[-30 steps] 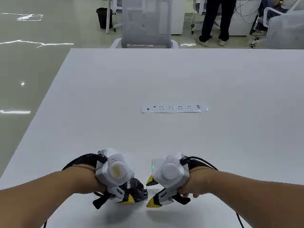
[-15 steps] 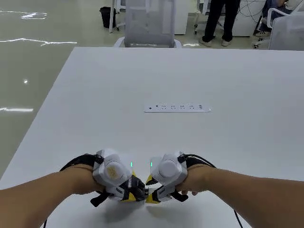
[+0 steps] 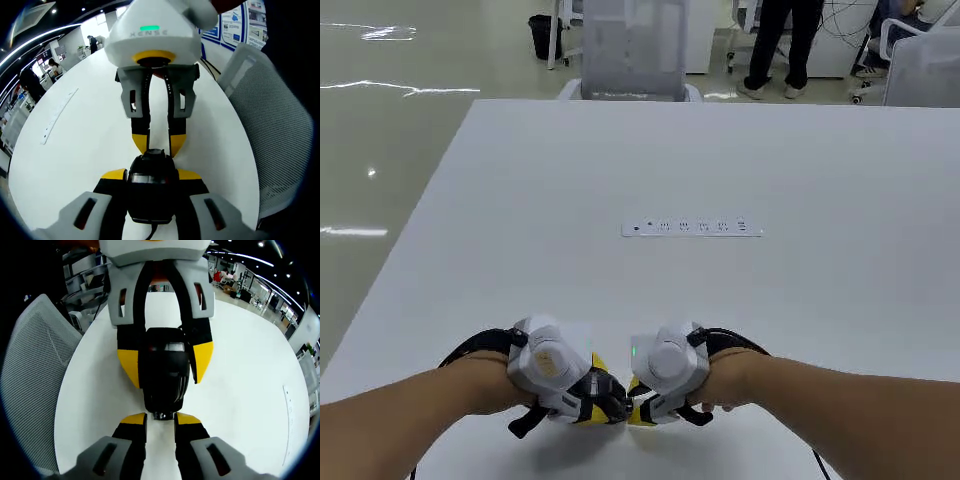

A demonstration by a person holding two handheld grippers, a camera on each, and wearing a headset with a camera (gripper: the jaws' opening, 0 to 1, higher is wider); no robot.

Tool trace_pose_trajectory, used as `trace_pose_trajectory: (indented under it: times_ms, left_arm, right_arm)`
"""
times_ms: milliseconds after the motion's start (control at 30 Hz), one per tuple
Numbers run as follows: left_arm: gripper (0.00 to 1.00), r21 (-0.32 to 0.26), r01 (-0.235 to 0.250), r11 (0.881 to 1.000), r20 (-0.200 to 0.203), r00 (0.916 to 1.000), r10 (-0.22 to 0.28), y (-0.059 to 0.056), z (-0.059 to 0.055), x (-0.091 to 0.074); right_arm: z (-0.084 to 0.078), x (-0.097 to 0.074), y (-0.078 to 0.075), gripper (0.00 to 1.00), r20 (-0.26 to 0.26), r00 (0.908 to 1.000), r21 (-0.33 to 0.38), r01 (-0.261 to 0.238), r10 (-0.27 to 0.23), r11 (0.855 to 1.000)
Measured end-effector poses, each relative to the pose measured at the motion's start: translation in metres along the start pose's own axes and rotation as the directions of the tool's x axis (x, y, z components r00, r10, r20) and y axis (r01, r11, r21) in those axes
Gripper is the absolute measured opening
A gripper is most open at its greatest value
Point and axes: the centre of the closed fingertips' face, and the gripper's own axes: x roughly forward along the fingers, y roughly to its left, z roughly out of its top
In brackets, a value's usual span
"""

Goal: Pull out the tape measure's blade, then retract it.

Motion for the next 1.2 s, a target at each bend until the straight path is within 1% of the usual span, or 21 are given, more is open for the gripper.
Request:
trace_pose_trajectory:
  times_ms: [100, 200, 400, 533, 567, 600, 633, 667, 733, 900, 967, 1000, 1067, 1200]
  left_arm:
    - [0.31, -0.010, -0.009, 1.000, 0.017, 0.9998, 0.009, 0.0009, 0.0003, -0.0010]
    - [0.31, -0.009, -0.007, 1.000, 0.028, 0.9996, 0.007, 0.0006, 0.0010, -0.0014]
    - [0.31, -0.031, -0.007, 0.999, 0.065, 0.9978, 0.009, 0.0030, 0.0006, -0.0051]
    - [0.31, -0.030, -0.005, 1.000, 0.068, 0.9977, 0.007, 0.0022, 0.0022, -0.0041]
    - [0.31, -0.030, -0.004, 1.000, 0.071, 0.9975, 0.006, 0.0023, 0.0026, -0.0037]
    - [0.31, -0.030, -0.003, 1.000, 0.073, 0.9973, 0.005, 0.0024, 0.0028, -0.0036]
    - [0.31, -0.030, -0.001, 1.000, 0.075, 0.9972, 0.003, 0.0023, 0.0031, -0.0034]
    - [0.31, -0.033, -0.001, 0.999, 0.077, 0.9970, 0.004, 0.0026, 0.0032, -0.0036]
    - [0.31, -0.035, -0.001, 0.999, 0.080, 0.9968, 0.004, 0.0024, 0.0033, -0.0038]
    - [0.31, -0.030, 0.009, 1.000, 0.077, 0.9970, -0.006, 0.0015, 0.0036, -0.0034]
    - [0.31, -0.034, 0.010, 0.999, 0.075, 0.9971, -0.007, 0.0018, 0.0037, -0.0034]
    - [0.31, -0.041, 0.009, 0.999, 0.074, 0.9973, -0.006, 0.0028, 0.0034, -0.0033]
    - [0.31, -0.038, 0.010, 0.999, 0.074, 0.9972, -0.007, 0.0028, 0.0033, -0.0032]
    - [0.31, -0.030, 0.011, 0.999, 0.071, 0.9974, -0.009, 0.0018, 0.0032, -0.0032]
  right_arm:
    - [-0.0005, 0.0022, -0.0028, 0.21, -0.010, 0.9999, -0.008, 0.004, -0.004, 1.000]
    - [-0.0018, 0.0024, -0.0035, 0.18, -0.016, 0.9999, -0.011, 0.002, -0.002, 1.000]
    - [-0.0033, 0.0045, -0.0043, 0.19, -0.024, 0.9997, -0.016, -0.008, 0.008, 1.000]
    - [-0.0016, 0.0066, -0.0049, 0.18, -0.032, 0.9994, -0.013, -0.014, 0.014, 1.000]
    - [-0.0029, 0.0080, -0.0054, 0.18, -0.045, 0.9989, -0.006, -0.016, 0.016, 1.000]
    - [-0.0034, 0.0090, -0.0058, 0.17, -0.047, 0.9987, -0.011, -0.018, 0.017, 1.000]
    - [-0.0037, 0.0090, -0.0057, 0.17, -0.048, 0.9986, -0.011, -0.024, 0.024, 1.000]
    - [-0.0040, 0.0084, -0.0065, 0.17, -0.046, 0.9985, 0.012, -0.028, 0.029, 1.000]
    - [-0.0040, 0.0080, -0.0052, 0.17, -0.044, 0.9985, 0.008, -0.031, 0.031, 0.999]
    - [-0.0047, 0.0082, -0.0047, 0.14, -0.048, 0.9982, 0.032, -0.035, 0.036, 0.999]
    - [-0.0048, 0.0087, -0.0055, 0.14, -0.058, 0.9977, 0.033, -0.035, 0.036, 0.999]
    - [-0.0047, 0.0086, -0.0062, 0.14, -0.071, 0.9968, 0.042, -0.033, 0.035, 0.999]
    - [-0.0059, 0.0079, -0.0049, 0.13, -0.083, 0.9958, 0.022, -0.038, 0.040, 0.999]
    - [-0.0063, 0.0074, -0.0040, 0.13, -0.089, 0.9953, 0.019, -0.036, 0.037, 0.999]
